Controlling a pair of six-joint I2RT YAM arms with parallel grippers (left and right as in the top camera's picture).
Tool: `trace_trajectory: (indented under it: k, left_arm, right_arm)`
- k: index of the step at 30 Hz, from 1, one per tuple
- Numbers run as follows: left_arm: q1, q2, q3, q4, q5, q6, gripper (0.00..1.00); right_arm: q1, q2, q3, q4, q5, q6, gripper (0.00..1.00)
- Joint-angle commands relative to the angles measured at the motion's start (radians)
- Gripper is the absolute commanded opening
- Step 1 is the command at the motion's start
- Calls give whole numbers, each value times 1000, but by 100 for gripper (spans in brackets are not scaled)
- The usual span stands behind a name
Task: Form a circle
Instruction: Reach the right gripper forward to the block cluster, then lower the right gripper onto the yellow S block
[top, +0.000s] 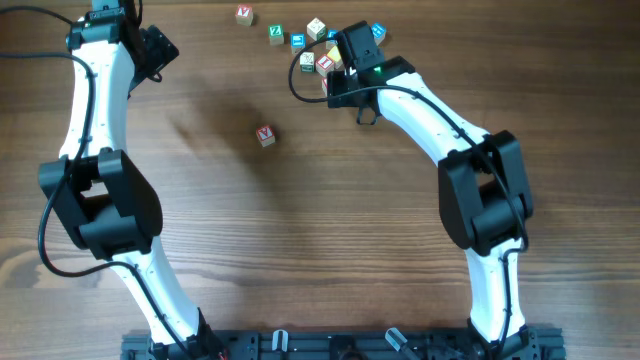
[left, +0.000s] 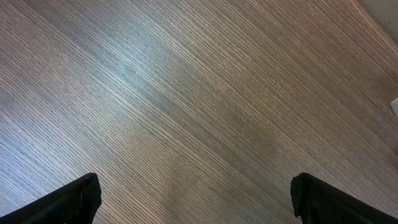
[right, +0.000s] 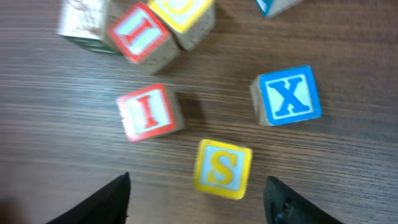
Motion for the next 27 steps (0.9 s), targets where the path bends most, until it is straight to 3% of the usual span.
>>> trace_trajectory:
  k: [1,6,11,17,22,27]
  left_arm:
    - [1,-3,10,-1,-13,5,100]
    - [1,-3,10,-1,-13,5,100]
    - [1,-3,10,-1,-13,5,100]
    - [1,-3,10,-1,-13,5,100]
    - [1,-3,10,-1,-13,5,100]
    - [1,-3,10,-1,-13,5,100]
  right_arm:
    - [-10,52,19,8,48,8,73]
    - [-10,66,19,39,48,7,72]
    - [-10,66,19,56,48,7,54]
    - [-10,68,19,53,49,7,53]
    - [-10,68,2,54,77,6,42]
    - [-10,69,1,69,77,6,41]
